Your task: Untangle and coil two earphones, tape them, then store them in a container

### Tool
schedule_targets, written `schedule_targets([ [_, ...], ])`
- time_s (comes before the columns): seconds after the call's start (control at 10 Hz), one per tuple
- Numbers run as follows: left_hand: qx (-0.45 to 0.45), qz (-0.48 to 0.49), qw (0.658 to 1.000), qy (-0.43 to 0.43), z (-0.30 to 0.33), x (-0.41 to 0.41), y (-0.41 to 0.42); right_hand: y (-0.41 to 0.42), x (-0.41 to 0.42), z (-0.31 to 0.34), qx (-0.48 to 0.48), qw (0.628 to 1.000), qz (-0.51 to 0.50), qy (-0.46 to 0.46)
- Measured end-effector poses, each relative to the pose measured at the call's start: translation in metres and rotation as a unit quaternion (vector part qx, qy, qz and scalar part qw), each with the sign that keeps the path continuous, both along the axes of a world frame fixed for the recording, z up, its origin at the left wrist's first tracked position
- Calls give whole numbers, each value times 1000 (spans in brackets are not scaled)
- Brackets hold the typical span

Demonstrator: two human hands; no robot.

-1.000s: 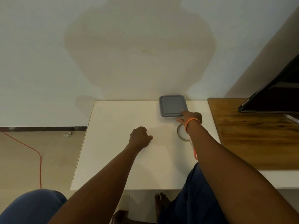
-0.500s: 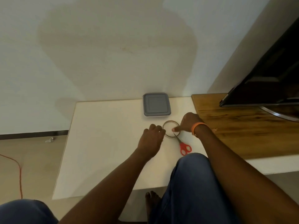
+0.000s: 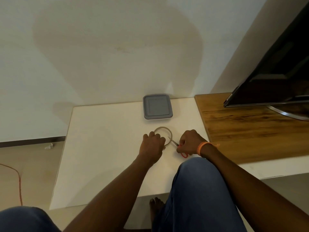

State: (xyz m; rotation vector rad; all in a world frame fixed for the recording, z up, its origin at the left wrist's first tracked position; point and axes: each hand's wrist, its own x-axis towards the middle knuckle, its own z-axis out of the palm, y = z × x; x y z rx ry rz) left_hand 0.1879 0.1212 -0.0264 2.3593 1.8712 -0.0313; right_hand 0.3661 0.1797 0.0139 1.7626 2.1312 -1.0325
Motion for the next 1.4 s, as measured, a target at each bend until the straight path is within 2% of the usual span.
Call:
schedule_targets([
  [0.1, 6, 1, 1000, -9, 2, -6, -1, -2, 0, -2, -57, 993, -56, 90],
  [0.2, 6, -16, 1000, 18, 3, -15, -3, -4, 3, -6, -107, 986, -76, 104],
  [0.3, -6, -55, 997, 51, 1, -23, -8, -1, 7, -9, -74, 996, -9, 51],
  [0.4, -14, -57, 997, 47, 0, -25, -8, 4, 8, -6, -48, 998, 36, 23],
  [0.6, -21, 22, 1000, 5, 3, -19, -10, 8, 7, -4, -18, 997, 75, -7],
  [0.7, -18, 43, 999, -10, 5, -17, -9, 5, 3, -10, -5, 997, 53, 47],
  [0.9, -24, 87, 995, -40, 4, -14, -7, 17, 8, -23, 94, 993, -66, 10],
  [1.0, -18, 115, 992, -53, 6, -15, -3, 26, 4, -30, 107, 989, -102, -11],
  [1.3, -30, 143, 987, -67, 1, -21, -2, 35, -5, -35, 87, 989, -93, -74],
  [1.4, -44, 160, 979, -117, 1, -19, 3, 33, -2, -32, 80, 989, -95, -81],
])
